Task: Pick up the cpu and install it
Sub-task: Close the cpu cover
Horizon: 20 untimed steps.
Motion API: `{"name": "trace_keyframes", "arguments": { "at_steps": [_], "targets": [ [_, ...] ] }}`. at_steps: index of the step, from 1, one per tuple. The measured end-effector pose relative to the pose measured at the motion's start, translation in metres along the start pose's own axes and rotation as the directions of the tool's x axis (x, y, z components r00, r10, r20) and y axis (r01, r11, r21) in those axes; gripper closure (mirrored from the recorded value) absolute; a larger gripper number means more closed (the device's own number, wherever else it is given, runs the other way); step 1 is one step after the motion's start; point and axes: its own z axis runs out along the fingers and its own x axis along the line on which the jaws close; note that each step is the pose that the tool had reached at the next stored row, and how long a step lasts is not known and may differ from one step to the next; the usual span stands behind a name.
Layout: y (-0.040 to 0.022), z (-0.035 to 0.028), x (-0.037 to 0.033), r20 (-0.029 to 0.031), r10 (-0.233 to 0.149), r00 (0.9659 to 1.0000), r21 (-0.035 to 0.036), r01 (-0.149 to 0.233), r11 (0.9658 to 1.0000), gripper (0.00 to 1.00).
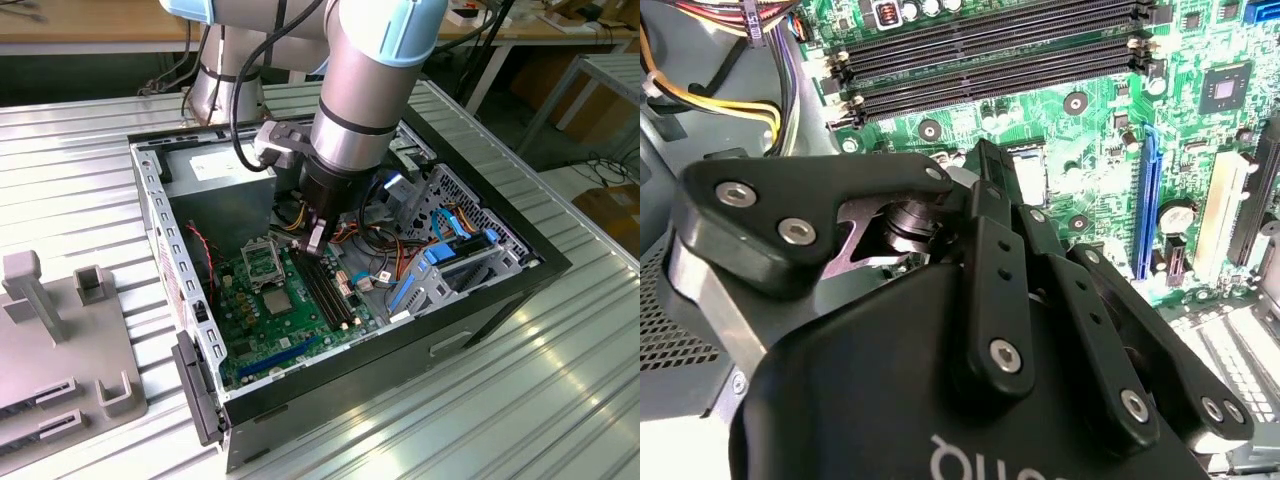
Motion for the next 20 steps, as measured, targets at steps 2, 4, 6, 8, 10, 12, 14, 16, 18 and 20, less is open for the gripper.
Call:
{"name": "trace_keyframes", "arguments": {
  "at_steps": [2, 4, 6, 8, 10, 12, 14, 16, 18, 20],
  "targets": [
    [0.0001, 0.0, 0.0, 0.0023, 0.0, 1.0, -0.002, 0.0, 1.0, 0.89],
    [0.0, 0.0, 0.0, 0.023, -0.001, 0.9997, -0.0206, 0.001, 0.9998, 0.89],
    [0.0, 0.0, -0.0001, 0.0626, 0.0, 0.998, -0.0559, 0.004, 0.9984, 0.89],
    [0.0, 0.0002, 0.0, 0.0954, 0.001, 0.9954, -0.0853, 0.007, 0.9963, 0.89],
    [0.0007, 0.0018, -0.001, 0.1117, 0.002, 0.9937, -0.0997, 0.009, 0.995, 0.89],
    [0.0019, 0.0033, -0.0026, 0.1148, 0.002, 0.9934, -0.1028, 0.01, 0.9947, 0.89],
    [0.0044, 0.0044, -0.0057, 0.1152, -0.01, 0.9933, -0.1033, 0.022, 0.9944, 0.89],
    [0.0052, 0.0053, -0.0065, 0.1147, -0.058, 0.9917, -0.1023, 0.07, 0.9923, 0.89],
    [0.0052, 0.006, -0.0065, 0.114, -0.1, 0.9884, -0.1012, 0.112, 0.9886, 0.89],
    [0.0053, 0.0066, -0.0069, 0.1137, -0.123, 0.9859, -0.1005, 0.134, 0.9858, 0.89]
  ]
}}
